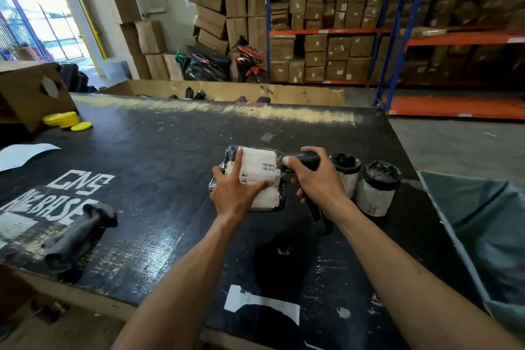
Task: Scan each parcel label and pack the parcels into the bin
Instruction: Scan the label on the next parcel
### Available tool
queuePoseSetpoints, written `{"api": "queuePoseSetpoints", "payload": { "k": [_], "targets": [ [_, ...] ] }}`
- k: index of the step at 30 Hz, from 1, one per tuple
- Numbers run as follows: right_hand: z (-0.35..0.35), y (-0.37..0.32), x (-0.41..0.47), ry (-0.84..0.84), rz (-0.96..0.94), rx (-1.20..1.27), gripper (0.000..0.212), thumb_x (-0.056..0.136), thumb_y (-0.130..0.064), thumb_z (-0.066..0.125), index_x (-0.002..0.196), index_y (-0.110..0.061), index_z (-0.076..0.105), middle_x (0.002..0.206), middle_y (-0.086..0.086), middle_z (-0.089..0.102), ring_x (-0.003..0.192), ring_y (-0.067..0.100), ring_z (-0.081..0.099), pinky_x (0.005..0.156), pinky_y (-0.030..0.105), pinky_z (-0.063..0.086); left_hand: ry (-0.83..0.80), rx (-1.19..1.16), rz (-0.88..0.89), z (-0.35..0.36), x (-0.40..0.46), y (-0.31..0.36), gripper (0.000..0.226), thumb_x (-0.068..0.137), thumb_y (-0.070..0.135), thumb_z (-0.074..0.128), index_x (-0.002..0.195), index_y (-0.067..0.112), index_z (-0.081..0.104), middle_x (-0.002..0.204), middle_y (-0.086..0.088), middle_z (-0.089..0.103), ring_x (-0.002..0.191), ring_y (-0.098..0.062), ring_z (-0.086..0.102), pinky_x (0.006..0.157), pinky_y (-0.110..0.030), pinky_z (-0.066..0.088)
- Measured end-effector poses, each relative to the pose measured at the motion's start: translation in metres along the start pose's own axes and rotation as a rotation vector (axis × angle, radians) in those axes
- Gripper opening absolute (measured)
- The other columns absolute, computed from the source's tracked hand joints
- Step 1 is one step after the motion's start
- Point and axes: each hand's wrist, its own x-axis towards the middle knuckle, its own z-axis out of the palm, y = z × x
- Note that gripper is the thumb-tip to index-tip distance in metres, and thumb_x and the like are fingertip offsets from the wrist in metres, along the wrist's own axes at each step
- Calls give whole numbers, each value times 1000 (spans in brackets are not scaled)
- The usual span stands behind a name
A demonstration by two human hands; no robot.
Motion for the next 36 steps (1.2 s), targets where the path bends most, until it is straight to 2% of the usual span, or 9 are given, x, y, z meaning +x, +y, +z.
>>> {"api": "queuePoseSetpoints", "payload": {
  "k": [3,8,14,19,23,32,36],
  "targets": [
    [-3,0,-1,-7,0,3,66,65,-64,74,124,-41,52,82,3,76,47,15,65,46,27,51,5,-15,1,3,0,-1,111,52,90,66,148,59,19,115,-6,37,83,-38,63,68,-34,42],
    [-5,0,-1,-6,-4,-8,67,65,-64,73,124,-41,53,82,4,76,47,15,66,45,26,51,22,-24,2,7,1,-1,110,51,90,65,147,59,22,117,-7,38,84,-36,63,69,-36,47],
    [-6,0,0,-24,16,-23,68,66,-63,72,126,-38,51,82,4,75,48,15,65,45,26,50,-10,-195,-11,11,1,-3,99,49,80,76,137,61,35,117,0,39,93,-25,59,76,-32,44],
    [-5,2,-2,-26,13,-26,67,68,-61,73,127,-37,51,81,5,74,48,16,64,47,28,52,18,-286,-29,15,-3,-1,90,46,81,78,127,61,45,115,4,39,91,-17,56,76,-30,44],
    [-6,-2,-4,-16,0,-28,69,63,-64,71,124,-38,51,83,6,73,47,14,63,47,29,53,51,-287,-29,14,-4,1,88,49,79,79,129,61,45,113,5,38,89,-15,53,77,-31,48],
    [-9,-5,-4,-5,3,-10,66,72,-59,76,129,-37,51,85,6,77,47,15,65,46,27,52,81,-263,-13,9,-7,5,88,51,78,79,130,59,46,114,3,39,88,-16,53,76,-32,50],
    [-9,-1,-7,-8,18,-23,71,67,-61,75,128,-37,49,85,5,77,48,15,66,47,27,53,90,-256,-24,9,-10,3,89,52,77,79,132,57,47,112,2,40,85,-17,52,74,-33,50]
  ]
}}
